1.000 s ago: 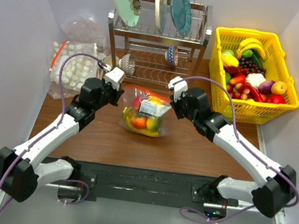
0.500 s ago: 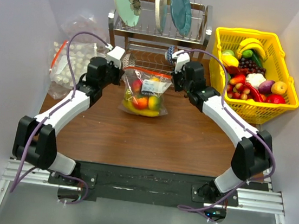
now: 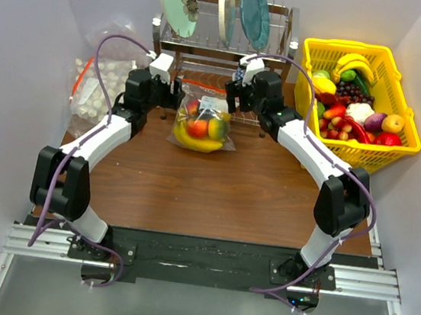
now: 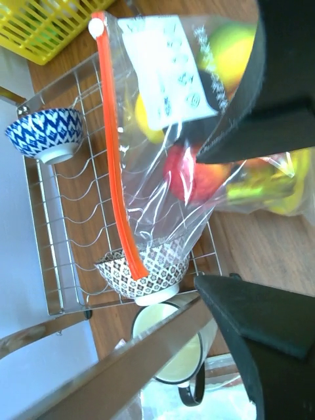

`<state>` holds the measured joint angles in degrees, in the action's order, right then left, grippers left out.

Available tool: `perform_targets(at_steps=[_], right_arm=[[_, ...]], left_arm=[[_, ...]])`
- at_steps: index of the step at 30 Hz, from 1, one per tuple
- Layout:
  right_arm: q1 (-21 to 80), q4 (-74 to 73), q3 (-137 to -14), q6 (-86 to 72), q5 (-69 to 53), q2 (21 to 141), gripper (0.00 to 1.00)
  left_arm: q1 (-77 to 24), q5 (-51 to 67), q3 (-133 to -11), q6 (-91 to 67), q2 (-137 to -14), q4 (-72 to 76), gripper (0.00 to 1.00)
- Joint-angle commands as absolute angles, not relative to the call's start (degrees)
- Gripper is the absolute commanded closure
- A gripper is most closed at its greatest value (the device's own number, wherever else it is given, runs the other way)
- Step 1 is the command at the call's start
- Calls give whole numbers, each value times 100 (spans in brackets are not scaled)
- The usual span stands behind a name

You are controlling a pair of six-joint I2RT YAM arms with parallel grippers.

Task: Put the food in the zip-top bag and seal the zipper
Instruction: Place the zipper food storage bag at the center of the board, then reset both arms

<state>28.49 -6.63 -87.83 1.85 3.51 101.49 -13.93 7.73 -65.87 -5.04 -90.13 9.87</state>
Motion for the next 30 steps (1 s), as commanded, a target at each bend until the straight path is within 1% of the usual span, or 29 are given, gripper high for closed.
perform_targets(at_steps=[1, 2, 4, 5, 6, 8, 9, 10, 11, 12, 16, 19, 22, 26, 28, 30], right_arm=[[2856, -264, -8519, -271, 282, 9327, 6], [2856, -255, -8404, -386, 264, 9021, 1], [2848, -421, -8166, -849, 342, 8746, 1], [2848, -605, -8148, -966, 334, 8615, 1], [2856, -1068, -8165, -1010, 264, 8404, 1], [2848, -1379, -8043, -1081, 19, 8114, 1], [2856, -1397, -7894, -1159, 18, 7729, 1], [2848, -1319, -7440, -1473, 44, 7508, 1], [2856, -1240, -7192, -1642, 140, 7314, 1], [2856, -1100, -6737, -1800, 376, 6851, 1], [2856, -1055, -5944, -1829, 693, 5962, 1], [2856, -1133, -5556, -2160, 1089, 5522, 1], [2857, -1362, -5345, -2293, 775, 5283, 1], [2856, -1582, -5055, -2023, 318, 4696, 1], [2856, -1451, -4721, -1707, 18, 4457, 1], [2857, -1188, -4405, -1714, -184, 4202, 1]], left_arm=[[-1380, 887, -6390, -685, -8307, 1319, 24], [-1380, 896, -6320, -703, -8045, 1292, 19], [-1380, 1054, -6030, -782, -7736, 1257, 12], [-1380, 1098, -5907, -808, -7395, 1283, 2], [-1380, 1160, -5645, -843, -7209, 1309, 0], [-1380, 1318, -5345, -1028, -6613, 1406, 0], [-1380, 1397, -5057, -1124, -6409, 1415, 0], [-1380, 1415, -4915, -1308, -6216, 1398, 0], [-1380, 1398, -4791, -1370, -5857, 1241, 0], [-1380, 1363, -4581, -1502, -5706, 1152, 0], [-1380, 1231, -4123, -1696, -5046, 730, 0], [-1380, 811, -3649, -2028, -4536, 764, 0], [-1380, 606, -3174, -2311, -4088, 984, 0], [-1380, 826, -2778, -2294, -3692, 1204, 0], [-1380, 958, -2629, -2127, -3543, 1274, 0], [-1380, 975, -2347, -2188, -3402, 1502, 0]])
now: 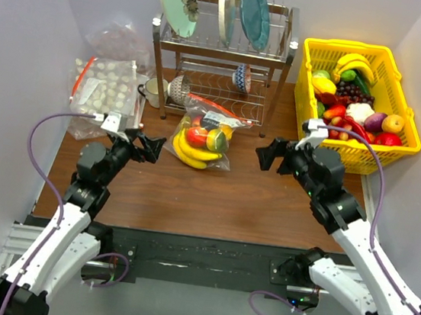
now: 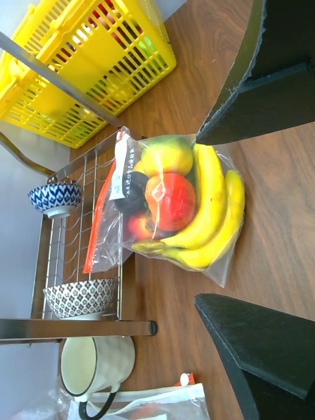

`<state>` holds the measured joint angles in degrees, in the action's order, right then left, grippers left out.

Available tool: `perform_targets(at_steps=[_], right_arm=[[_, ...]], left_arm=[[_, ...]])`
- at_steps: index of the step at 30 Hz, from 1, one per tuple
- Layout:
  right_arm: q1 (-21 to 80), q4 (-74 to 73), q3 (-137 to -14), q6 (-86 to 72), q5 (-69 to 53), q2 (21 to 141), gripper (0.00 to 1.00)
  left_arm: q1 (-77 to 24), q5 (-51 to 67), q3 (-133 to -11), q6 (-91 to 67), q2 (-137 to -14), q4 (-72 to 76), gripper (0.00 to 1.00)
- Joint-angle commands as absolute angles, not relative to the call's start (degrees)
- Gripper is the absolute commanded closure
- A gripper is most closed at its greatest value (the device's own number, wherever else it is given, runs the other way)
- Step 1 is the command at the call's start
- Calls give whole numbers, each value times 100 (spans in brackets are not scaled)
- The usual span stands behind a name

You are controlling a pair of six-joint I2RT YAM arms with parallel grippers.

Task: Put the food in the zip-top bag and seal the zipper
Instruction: Reset both arms

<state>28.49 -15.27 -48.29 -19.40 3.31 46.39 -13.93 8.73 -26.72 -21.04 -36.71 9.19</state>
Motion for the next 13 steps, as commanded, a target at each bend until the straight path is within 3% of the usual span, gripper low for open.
perform_targets(at_steps=[1, 13], right_arm=[[2856, -1134, -4334, -1792, -185, 4166, 1], [2856, -941, -4034, -2109, -105, 4052, 1]], left_arm=[[-1380, 993, -2321, -2197, -3288, 1555, 0], [-1380, 1107, -2347, -2030, -3182, 1644, 0]])
